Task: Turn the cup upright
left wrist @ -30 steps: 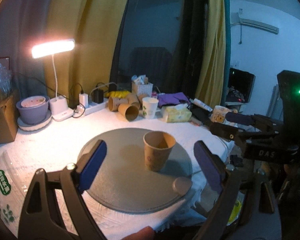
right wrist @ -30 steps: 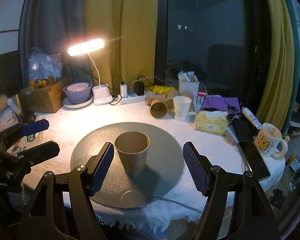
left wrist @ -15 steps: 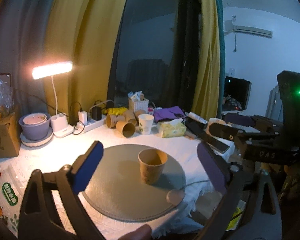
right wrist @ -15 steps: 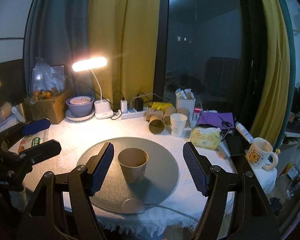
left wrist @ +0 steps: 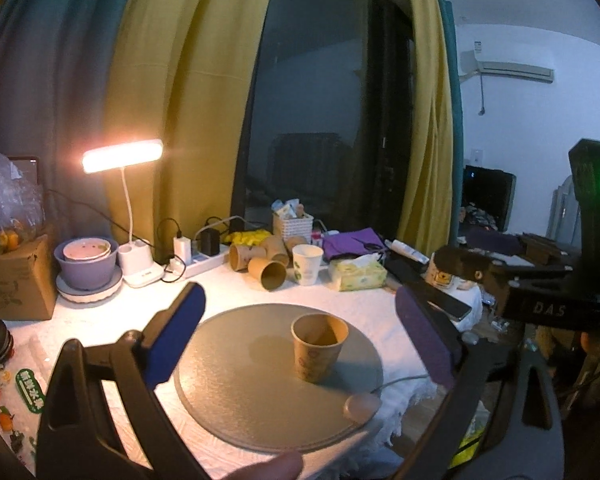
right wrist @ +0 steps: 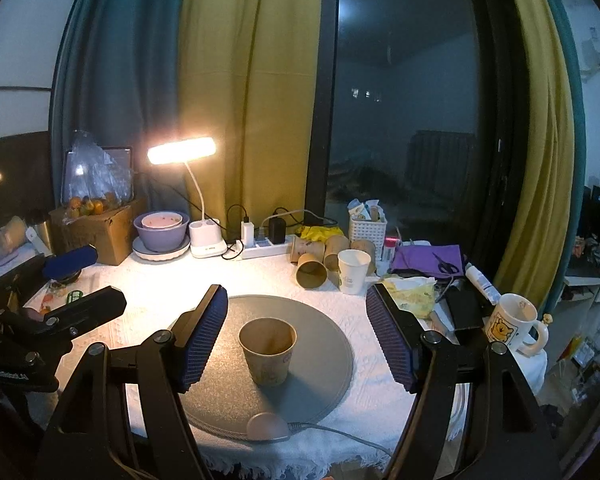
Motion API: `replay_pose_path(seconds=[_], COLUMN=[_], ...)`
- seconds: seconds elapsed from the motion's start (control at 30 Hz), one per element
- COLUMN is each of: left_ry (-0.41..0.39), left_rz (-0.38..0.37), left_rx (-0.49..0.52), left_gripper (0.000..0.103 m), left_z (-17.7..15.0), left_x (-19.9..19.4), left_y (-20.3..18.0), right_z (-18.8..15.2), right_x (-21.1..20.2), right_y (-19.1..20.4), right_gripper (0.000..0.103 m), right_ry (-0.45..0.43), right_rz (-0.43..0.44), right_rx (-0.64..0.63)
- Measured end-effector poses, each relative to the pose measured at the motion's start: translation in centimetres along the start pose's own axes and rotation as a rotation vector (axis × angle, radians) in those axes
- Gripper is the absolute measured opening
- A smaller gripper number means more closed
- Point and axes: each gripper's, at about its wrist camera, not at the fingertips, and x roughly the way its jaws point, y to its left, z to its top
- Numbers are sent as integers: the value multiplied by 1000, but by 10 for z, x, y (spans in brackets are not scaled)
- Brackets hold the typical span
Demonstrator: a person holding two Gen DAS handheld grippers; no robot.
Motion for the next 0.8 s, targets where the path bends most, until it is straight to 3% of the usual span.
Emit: replay_pose_path(seconds=[0.8], left_ry=[7], left_rz=[-16], left_rx=[-17], left_gripper=[97], left_z=[-6], left_x=[1], left_y=[1], right_z=[-7], right_x=[15], right_y=[2], right_gripper=[75], right_ry=[39], right_rz=[18], right_rx=[-5])
